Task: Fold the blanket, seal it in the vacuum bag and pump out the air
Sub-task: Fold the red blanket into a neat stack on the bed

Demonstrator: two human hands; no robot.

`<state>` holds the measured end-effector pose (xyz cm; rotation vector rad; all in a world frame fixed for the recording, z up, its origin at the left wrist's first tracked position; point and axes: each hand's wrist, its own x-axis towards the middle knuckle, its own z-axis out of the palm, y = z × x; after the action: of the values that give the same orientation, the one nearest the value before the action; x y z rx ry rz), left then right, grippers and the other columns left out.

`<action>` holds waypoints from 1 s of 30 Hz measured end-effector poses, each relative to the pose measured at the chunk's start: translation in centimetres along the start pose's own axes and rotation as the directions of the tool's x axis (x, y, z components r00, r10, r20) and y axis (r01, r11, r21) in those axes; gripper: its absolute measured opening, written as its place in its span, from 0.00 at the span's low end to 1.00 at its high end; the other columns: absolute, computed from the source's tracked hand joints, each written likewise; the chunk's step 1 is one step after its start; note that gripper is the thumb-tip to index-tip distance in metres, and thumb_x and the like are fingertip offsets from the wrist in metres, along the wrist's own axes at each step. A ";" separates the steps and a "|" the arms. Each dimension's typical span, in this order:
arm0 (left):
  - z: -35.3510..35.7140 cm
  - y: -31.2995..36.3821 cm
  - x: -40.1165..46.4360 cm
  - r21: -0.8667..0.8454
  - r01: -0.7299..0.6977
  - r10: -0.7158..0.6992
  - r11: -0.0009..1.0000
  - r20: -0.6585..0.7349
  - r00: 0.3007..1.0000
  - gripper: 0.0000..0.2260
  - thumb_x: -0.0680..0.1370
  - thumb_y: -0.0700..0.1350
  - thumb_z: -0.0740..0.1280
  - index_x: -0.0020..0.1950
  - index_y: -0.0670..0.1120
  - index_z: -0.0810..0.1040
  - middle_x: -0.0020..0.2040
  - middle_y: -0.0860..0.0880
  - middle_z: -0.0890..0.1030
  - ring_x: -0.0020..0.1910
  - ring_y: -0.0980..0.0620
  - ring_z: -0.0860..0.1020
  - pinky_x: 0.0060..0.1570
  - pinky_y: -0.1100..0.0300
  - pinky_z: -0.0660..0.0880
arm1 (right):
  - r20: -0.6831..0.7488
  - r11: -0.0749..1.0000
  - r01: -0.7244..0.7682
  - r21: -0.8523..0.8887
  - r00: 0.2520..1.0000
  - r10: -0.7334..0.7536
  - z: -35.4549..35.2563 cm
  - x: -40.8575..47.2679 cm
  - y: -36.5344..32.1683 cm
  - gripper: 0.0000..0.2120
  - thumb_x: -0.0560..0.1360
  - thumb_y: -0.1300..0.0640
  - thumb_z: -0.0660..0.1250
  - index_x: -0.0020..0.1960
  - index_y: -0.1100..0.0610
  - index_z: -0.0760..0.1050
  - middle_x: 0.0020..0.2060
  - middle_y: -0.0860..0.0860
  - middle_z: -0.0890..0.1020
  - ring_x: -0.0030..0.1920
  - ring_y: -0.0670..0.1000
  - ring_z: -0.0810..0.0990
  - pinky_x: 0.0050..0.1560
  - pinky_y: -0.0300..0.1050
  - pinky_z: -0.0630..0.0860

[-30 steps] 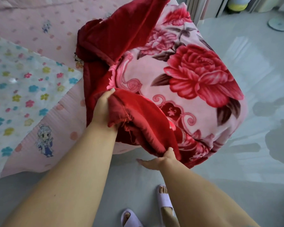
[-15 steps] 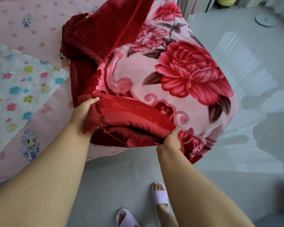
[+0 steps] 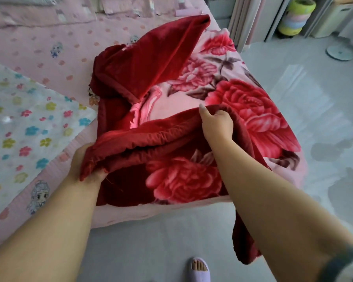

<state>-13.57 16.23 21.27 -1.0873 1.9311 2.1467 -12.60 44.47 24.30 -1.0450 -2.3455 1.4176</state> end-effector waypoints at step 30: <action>25.9 -5.4 4.6 0.617 0.176 -0.553 0.767 0.498 0.668 0.38 0.64 0.65 0.75 0.66 0.45 0.73 0.63 0.50 0.77 0.62 0.46 0.76 0.65 0.50 0.68 | 0.285 0.917 0.254 -0.307 0.944 -0.166 4.5 20.2 5.4 0.18 0.79 0.47 0.59 0.47 0.61 0.79 0.41 0.53 0.80 0.44 0.53 0.77 0.47 0.48 0.70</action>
<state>-26.23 38.62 13.51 -0.4558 1.5835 1.3529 -27.00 56.31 13.91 -0.6784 -2.8652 1.1489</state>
